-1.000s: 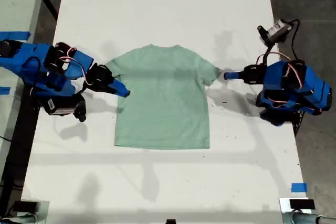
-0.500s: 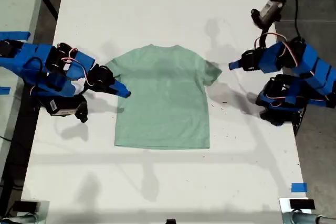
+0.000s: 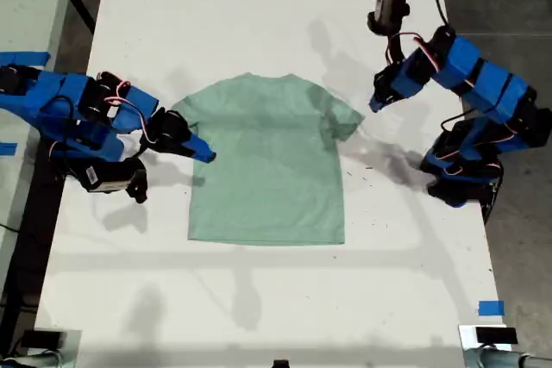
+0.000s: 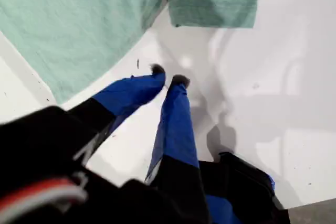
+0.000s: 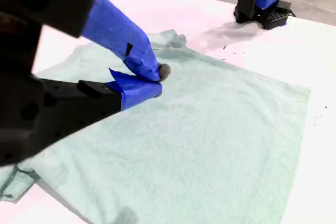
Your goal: Fold tshirt
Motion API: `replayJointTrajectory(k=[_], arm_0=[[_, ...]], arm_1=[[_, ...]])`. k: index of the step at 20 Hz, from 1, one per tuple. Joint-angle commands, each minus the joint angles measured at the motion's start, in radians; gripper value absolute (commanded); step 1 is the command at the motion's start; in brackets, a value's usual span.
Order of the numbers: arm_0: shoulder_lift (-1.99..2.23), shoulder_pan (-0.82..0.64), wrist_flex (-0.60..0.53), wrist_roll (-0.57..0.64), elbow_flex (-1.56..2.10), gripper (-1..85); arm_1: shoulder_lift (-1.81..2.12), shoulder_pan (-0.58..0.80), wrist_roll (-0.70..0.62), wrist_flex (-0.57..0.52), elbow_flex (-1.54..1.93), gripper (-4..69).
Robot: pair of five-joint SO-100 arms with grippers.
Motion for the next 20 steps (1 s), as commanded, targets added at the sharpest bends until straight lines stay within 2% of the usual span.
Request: replayJointTrajectory(k=[1, 4, 8, 15, 20], arm_0=[[0.005, -0.008, -0.012, 0.003, -0.035, 0.0], [0.005, -0.009, -0.008, 0.003, -0.035, 0.0], [0.005, -0.011, -0.002, 0.003, -0.035, 0.0], [0.006, -0.005, 0.006, 0.003, -0.034, 0.0], [0.009, -0.003, 0.012, 0.002, -0.032, 0.0]], arm_1=[[-0.066, 0.018, -0.021, 0.049, -0.092, 22.1], [-0.140, 0.028, -0.017, 0.026, -0.106, 27.9], [-0.219, 0.051, -0.026, -0.101, -0.071, 28.2], [-0.298, 0.187, -0.146, -0.468, 0.149, 28.6], [-0.457, 0.270, -0.239, -0.612, 0.190, 29.7]])
